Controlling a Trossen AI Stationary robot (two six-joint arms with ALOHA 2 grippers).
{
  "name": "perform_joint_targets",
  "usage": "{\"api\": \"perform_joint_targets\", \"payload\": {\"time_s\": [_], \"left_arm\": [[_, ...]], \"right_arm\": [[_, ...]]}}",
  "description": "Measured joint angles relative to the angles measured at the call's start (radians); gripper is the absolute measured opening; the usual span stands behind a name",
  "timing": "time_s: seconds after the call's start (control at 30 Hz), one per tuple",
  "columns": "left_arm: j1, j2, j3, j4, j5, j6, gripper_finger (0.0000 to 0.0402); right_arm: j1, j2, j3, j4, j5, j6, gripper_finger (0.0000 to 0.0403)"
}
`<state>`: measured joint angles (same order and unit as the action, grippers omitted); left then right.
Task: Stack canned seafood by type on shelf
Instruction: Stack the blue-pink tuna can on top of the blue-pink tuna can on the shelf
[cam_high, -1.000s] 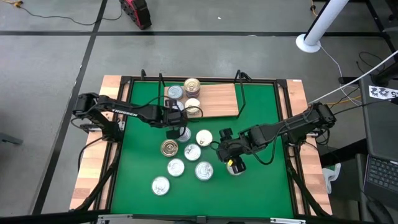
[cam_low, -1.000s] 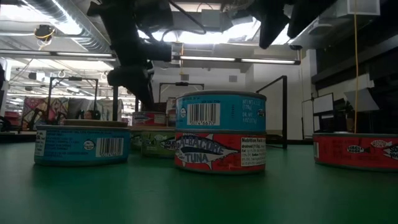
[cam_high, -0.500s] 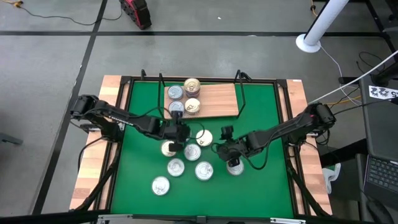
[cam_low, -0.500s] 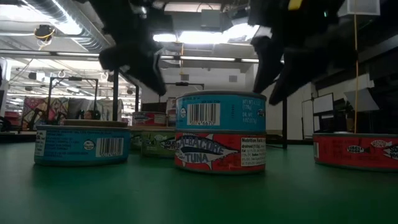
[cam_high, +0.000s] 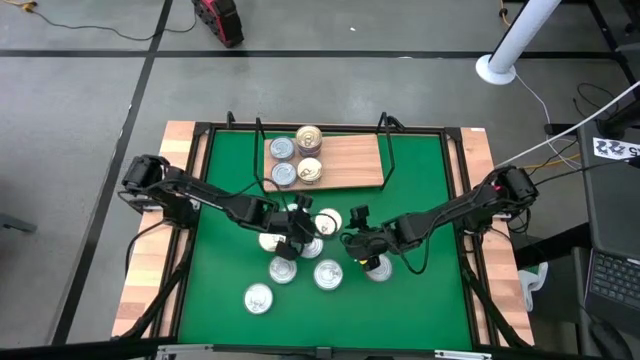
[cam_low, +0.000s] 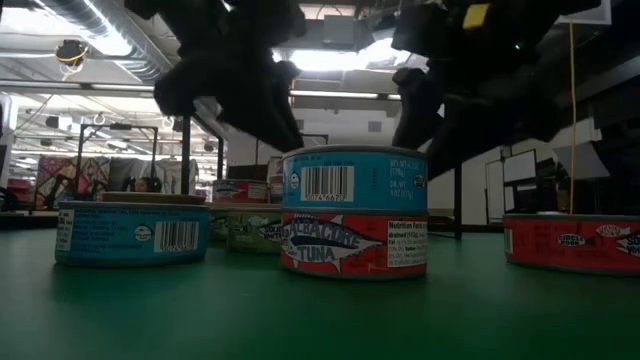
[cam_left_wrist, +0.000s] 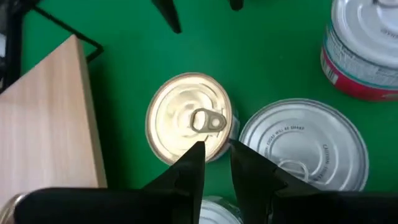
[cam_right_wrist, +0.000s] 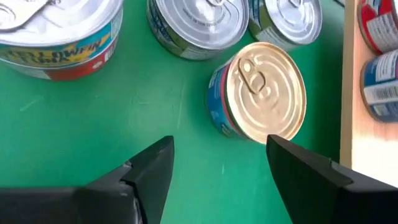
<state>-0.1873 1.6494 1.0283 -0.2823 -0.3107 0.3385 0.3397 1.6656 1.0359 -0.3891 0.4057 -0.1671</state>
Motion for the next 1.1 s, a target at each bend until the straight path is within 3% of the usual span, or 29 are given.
{"api": "perform_joint_targets", "payload": {"time_s": [0.3,1.1], "left_arm": [[0.019,0.085,0.000,0.045,0.002,0.099,0.0072],[0.061,0.106,0.000,0.054,0.027,0.244,0.0072]], "right_arm": [[0.000,0.028,0.000,0.056,0.002,-0.127,0.0255],[0.000,0.073,0.000,0.096,-0.006,-0.130,0.0255]]}}
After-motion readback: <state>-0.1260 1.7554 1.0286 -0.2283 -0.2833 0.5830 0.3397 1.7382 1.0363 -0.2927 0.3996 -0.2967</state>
